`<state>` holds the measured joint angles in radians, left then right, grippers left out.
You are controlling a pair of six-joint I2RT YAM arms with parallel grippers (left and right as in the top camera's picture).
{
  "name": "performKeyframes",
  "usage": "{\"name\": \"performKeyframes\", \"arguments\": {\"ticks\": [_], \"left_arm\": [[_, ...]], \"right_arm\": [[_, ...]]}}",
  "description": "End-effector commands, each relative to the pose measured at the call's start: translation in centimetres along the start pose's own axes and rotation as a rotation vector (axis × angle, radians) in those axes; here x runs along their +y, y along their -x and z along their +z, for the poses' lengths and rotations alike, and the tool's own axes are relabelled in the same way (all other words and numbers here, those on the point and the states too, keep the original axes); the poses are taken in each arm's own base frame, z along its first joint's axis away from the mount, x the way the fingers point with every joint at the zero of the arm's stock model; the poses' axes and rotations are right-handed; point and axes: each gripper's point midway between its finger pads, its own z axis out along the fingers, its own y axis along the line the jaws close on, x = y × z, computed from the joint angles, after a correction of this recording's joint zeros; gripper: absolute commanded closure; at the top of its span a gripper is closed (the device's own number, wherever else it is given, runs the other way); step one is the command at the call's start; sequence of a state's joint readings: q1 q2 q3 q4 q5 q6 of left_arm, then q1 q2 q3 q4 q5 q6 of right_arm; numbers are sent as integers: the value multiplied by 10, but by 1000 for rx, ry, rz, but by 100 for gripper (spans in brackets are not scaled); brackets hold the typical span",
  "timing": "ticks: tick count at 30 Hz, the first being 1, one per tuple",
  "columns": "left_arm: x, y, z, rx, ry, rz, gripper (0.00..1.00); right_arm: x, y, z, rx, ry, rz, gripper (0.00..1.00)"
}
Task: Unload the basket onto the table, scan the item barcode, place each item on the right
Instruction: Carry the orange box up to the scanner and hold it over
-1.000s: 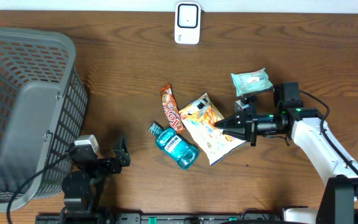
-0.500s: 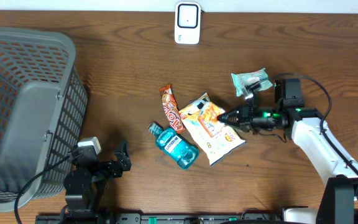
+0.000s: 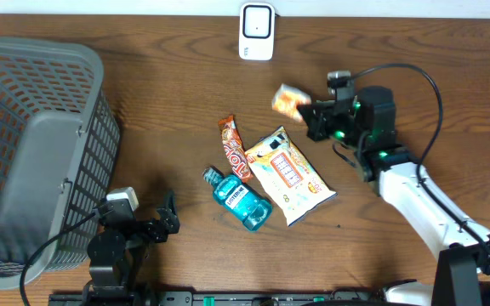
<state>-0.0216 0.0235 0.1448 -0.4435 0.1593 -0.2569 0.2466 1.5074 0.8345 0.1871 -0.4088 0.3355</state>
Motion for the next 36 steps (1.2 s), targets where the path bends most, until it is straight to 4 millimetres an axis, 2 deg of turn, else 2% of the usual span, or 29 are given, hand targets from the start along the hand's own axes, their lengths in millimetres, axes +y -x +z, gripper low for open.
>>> {"name": "performKeyframes", "arguments": {"ticks": [1, 5, 11, 18, 22, 28, 32, 36], "left_arm": [[1, -11, 2, 37, -3, 10, 2], [1, -11, 2, 37, -3, 10, 2], [1, -11, 2, 37, -3, 10, 2], [1, -11, 2, 37, -3, 10, 2], [1, -11, 2, 37, -3, 10, 2], [1, -11, 2, 37, -3, 10, 2], [1, -11, 2, 37, -3, 10, 2], [1, -11, 2, 37, -3, 10, 2]], "right_arm": [[-20, 25, 6, -141, -215, -106, 99], [-8, 32, 25, -215, -183, -142, 99], [-21, 46, 63, -250, -203, -149, 99], [-29, 87, 133, -269, -200, -176, 99], [-33, 103, 174, -273, -197, -205, 99], [-49, 118, 219, -293, -232, -218, 98], [-51, 120, 233, -278, -236, -238, 99], [-49, 125, 232, -294, -284, -284, 99]]}}
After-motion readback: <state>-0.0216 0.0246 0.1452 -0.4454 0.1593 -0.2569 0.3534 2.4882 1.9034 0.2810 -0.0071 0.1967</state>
